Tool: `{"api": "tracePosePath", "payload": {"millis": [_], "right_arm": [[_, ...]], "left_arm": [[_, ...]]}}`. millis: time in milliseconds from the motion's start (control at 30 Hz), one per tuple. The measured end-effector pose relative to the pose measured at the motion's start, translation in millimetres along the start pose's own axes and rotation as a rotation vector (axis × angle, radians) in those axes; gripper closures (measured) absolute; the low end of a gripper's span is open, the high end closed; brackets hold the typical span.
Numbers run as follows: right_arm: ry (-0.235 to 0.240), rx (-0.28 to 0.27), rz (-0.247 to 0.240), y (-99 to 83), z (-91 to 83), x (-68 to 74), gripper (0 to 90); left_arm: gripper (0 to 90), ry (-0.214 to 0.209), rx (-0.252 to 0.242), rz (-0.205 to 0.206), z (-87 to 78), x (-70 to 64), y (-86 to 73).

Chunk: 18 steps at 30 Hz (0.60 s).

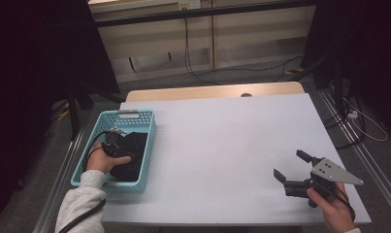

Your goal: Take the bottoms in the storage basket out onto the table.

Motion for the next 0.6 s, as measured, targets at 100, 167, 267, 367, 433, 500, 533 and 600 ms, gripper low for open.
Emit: {"api": "tracePosePath", "payload": {"millis": [100,167,267,367,433,500,533,600], "right_arm": [[-0.003,-0.002,0.002,0.0,-0.6,-0.7,0.1],[-0.008,-0.003,0.000,0.0,-0.7,-1.1,0.0],[-0.004,0.000,0.001,-0.1,-0.6,-0.8,0.0],[-0.005,0.001,-0.003,0.0,-0.4,-0.2,0.1],[-0.005,0.002,-0.003,-0.1,-0.2,-0.3,0.0],[-0.006,0.002,0.000,-0.2,0.3,-0.9,0.1],[-0.006,0.002,0.000,-0.2,0.3,-0.9,0.1],[-0.004,-0.001,-0.003,0.3,0.1,-0.3,0.0]], "left_arm": [[23.8,-0.002,0.005,0.001,-2.1,-1.1,1.0],[34.1,-0.019,0.009,0.007,-4.2,-2.9,2.4],[43.6,-0.047,0.039,-0.001,-6.1,-5.4,5.2],[58.9,-0.072,0.055,-0.030,-5.8,-7.0,6.7],[60.6,-0.075,0.064,-0.042,-6.5,-7.1,7.4],[63.8,-0.073,0.069,-0.040,-7.3,-7.1,7.9],[63.8,-0.072,0.067,-0.068,-7.9,-7.2,8.2],[65.8,-0.061,0.078,-0.069,-10.2,-7.3,10.3]]}}
Point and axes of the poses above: each handheld gripper's, and its own axes: z roughly forward along the jaws, y roughly out of its top, x roughly to its left, the point moved 4 cm from there along z, roughly forward along the jaws, and after that the axes turned 1 degree about -y, right-handed, at the moved point
